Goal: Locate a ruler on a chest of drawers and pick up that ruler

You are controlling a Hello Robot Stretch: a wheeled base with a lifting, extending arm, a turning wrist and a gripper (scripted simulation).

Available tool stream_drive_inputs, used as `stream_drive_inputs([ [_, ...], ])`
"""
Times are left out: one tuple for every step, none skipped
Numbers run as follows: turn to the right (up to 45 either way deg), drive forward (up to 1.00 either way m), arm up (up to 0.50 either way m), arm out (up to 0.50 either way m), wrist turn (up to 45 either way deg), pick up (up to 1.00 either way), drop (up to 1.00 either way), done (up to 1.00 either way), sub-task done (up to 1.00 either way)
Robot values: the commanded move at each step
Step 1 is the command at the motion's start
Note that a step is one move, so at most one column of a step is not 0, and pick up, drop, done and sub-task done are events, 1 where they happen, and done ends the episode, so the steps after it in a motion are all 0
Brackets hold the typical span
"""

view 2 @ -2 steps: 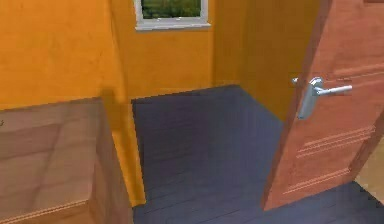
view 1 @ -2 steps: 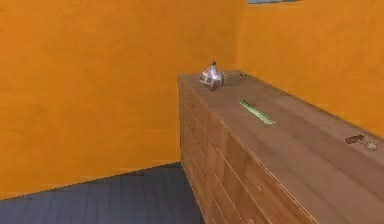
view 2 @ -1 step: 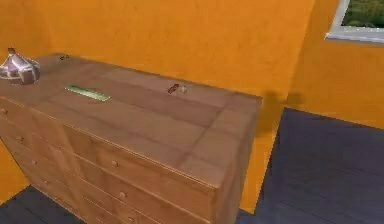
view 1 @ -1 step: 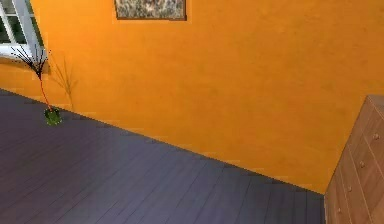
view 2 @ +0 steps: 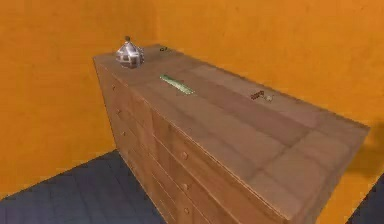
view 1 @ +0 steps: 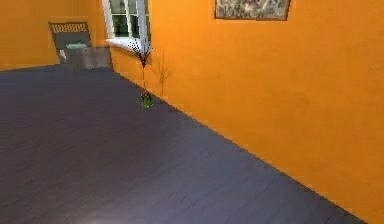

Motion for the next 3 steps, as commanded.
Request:
stream_drive_inputs([
  [45.0,0.0,0.0,0.0,0.0,0.0,0.0,0.0,0.0],
  [18.0,0.0,0.0,0.0,0.0,0.0,0.0,0.0,0.0],
  [0.0,0.45,0.0,0.0,0.0,0.0,0.0,0.0,0.0],
])
